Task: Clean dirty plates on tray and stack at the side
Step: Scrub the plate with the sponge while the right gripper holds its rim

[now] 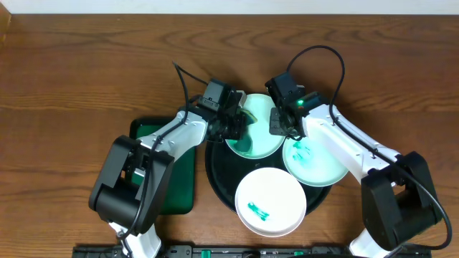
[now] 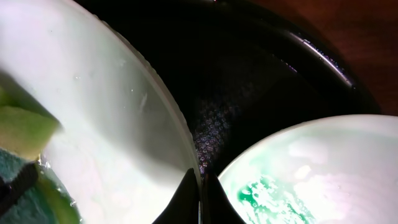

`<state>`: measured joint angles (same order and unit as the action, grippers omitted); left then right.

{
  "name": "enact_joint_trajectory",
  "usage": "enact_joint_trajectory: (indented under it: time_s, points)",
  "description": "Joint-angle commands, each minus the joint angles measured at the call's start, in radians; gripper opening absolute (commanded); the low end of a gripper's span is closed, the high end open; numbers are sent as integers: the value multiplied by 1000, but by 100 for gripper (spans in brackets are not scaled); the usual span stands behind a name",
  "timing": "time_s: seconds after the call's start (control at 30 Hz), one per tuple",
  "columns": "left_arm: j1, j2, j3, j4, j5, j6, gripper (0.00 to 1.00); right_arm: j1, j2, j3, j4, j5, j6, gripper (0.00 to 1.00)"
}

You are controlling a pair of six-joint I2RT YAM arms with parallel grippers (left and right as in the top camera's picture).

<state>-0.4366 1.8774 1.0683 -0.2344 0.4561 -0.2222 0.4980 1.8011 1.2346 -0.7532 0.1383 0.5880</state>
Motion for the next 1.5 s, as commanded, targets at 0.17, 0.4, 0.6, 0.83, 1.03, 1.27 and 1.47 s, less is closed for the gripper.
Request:
enact_joint_trajectory:
  time_s: [0.17, 0.4, 0.6, 0.83, 1.03, 1.27, 1.47]
  points:
    - [6, 6, -24, 81, -448, 110, 7, -10, 1, -1, -6, -39, -21, 1]
    - [3, 6, 30, 124, -483, 167, 7, -10, 1, -1, -12, -39, -29, 1]
    - [-23, -23, 50, 129, -555, 202, 7, -10, 1, -1, -13, -39, -36, 1]
    - [-48, -51, 50, 101, -576, 237, 7, -10, 1, -1, -14, -39, -36, 1]
    - [-50, -50, 50, -34, -469, 206, 7, -10, 1, -1, -13, -39, -44, 1]
    - [-53, -50, 50, -94, -118, 206, 7, -10, 1, -1, -13, -40, -43, 1]
    - [-56, -50, 50, -82, 36, 205, 7, -10, 1, -1, -11, -43, -43, 1]
